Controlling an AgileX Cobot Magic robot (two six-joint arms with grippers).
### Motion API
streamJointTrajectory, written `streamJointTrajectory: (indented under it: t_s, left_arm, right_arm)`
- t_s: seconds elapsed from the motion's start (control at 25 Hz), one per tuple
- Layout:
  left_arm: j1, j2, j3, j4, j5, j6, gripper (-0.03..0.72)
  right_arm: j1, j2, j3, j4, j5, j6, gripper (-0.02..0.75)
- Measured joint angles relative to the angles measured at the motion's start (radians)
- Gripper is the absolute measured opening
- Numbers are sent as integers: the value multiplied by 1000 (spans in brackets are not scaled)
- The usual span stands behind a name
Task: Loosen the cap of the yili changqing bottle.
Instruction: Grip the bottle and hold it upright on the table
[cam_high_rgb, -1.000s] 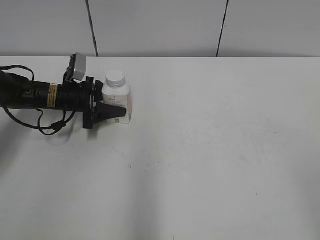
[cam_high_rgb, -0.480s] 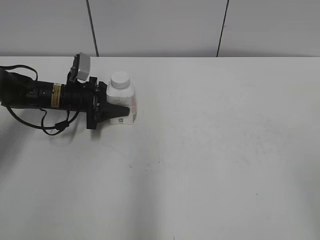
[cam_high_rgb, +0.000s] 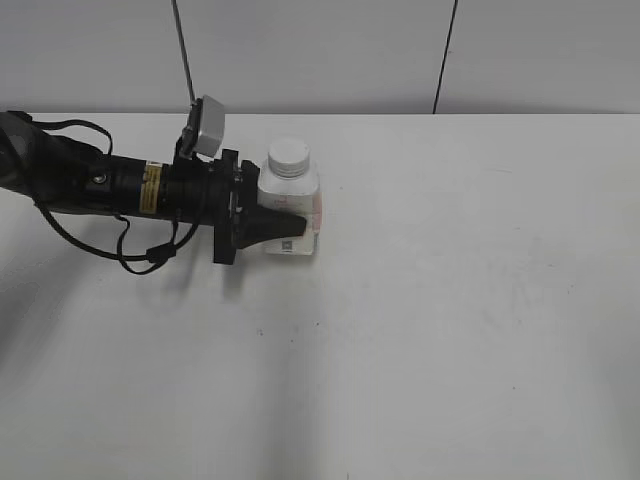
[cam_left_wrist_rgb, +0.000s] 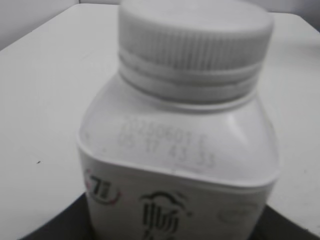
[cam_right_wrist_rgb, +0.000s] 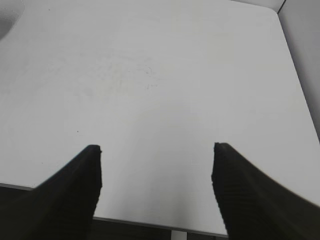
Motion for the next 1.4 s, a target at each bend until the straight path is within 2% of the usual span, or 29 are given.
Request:
streamJointTrajectory:
  t_s: [0.2, 0.44, 0.56, 0.8, 1.4]
  left_arm:
    - [-64, -5, 30, -40, 2, 25, 349]
    - [-117, -5, 96, -143, 1, 127, 347]
    - [-122, -5, 142, -187, 3, 179, 347]
    - [-125, -5, 189, -204, 3, 215, 347]
    - [-125, 13, 190, -181, 3, 237, 346]
  right_arm:
    - [0, 0, 0, 0, 0, 0, 546]
    - [0, 0, 0, 0, 0, 0, 546]
    - [0, 0, 0, 0, 0, 0, 546]
    - [0, 0, 0, 0, 0, 0, 546]
    - [0, 0, 0, 0, 0, 0, 546]
